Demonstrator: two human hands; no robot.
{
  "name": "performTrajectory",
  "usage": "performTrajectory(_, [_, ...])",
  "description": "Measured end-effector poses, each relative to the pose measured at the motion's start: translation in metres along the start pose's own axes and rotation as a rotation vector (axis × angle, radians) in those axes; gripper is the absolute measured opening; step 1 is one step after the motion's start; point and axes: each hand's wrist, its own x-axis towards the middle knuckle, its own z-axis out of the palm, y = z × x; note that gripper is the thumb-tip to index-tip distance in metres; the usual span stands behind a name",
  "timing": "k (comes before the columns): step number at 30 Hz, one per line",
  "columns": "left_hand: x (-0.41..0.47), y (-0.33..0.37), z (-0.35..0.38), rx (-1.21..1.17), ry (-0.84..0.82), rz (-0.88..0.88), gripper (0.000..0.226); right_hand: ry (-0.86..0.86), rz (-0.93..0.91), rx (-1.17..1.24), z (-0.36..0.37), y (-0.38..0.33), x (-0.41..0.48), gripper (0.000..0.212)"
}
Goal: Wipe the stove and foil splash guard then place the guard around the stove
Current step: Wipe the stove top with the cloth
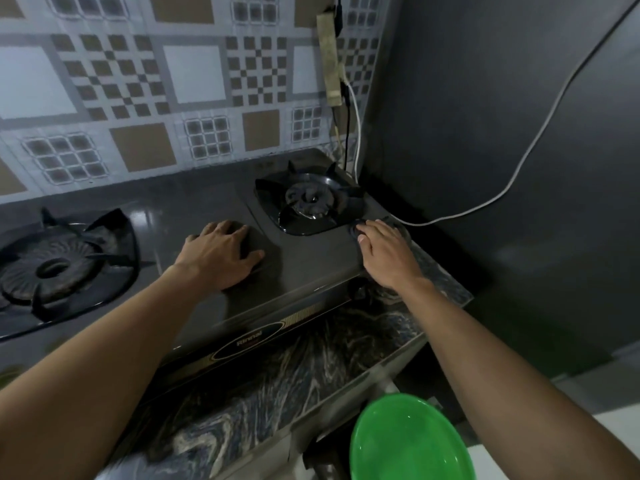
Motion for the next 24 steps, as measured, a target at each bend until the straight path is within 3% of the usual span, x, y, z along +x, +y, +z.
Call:
performTrajectory(6, [0.003,-0.002,0.002,-0.033,0.038,-0.010,0.078,0.003,0.113,0.004,-0.006,0.013,0.014,0.045])
performTrajectory(15, [0.022,-0.013,-0.020,-0.051,-0.121,0.004,0.085,-0.061,0.202,0.134,-0.015,0.022,0.032,0.044])
performTrajectory(24, [0.048,-0.021,-0.018,-0.083,-0.268,-0.009,0.125,-0.175,0.215,0.281,-0.025,0.054,0.088,0.043])
